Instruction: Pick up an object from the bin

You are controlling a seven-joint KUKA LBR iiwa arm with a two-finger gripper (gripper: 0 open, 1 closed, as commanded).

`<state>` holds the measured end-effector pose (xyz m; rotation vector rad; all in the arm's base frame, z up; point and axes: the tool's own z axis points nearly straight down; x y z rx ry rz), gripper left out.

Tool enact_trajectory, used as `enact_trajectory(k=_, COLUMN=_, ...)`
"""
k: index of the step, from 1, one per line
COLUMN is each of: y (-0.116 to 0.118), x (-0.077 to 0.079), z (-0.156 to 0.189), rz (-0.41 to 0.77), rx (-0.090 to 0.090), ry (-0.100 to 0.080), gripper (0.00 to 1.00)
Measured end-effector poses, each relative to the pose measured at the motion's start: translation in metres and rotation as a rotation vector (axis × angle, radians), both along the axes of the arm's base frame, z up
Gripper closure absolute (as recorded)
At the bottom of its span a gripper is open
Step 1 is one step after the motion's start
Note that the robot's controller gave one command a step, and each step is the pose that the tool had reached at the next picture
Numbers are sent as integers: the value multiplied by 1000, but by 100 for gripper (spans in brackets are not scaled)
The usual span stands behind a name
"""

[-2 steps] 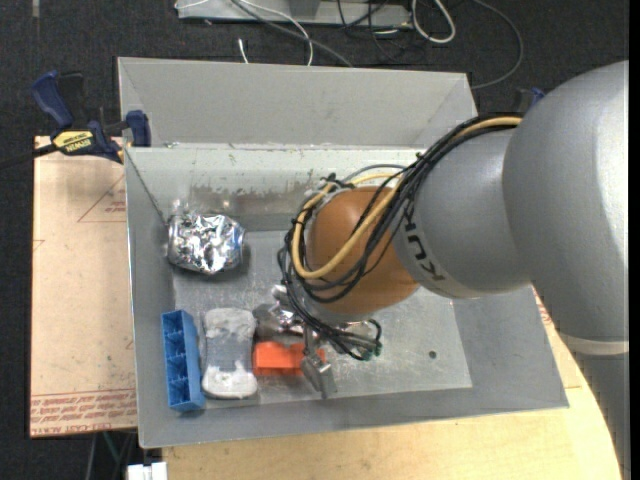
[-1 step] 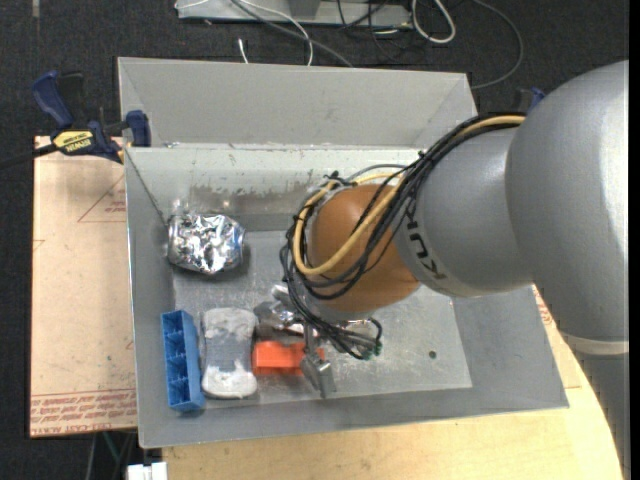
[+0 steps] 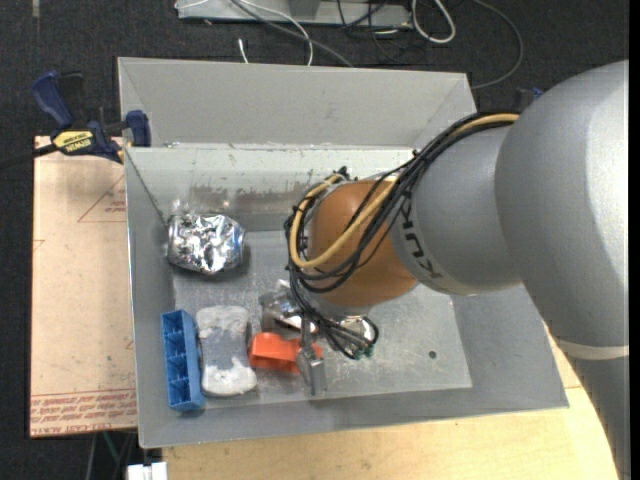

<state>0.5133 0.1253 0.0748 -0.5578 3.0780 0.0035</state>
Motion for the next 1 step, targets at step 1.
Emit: enact_trajectory(k=1, y=-44, x=5, z=0, rz=129, rx=3, ry=-2, gripper=100)
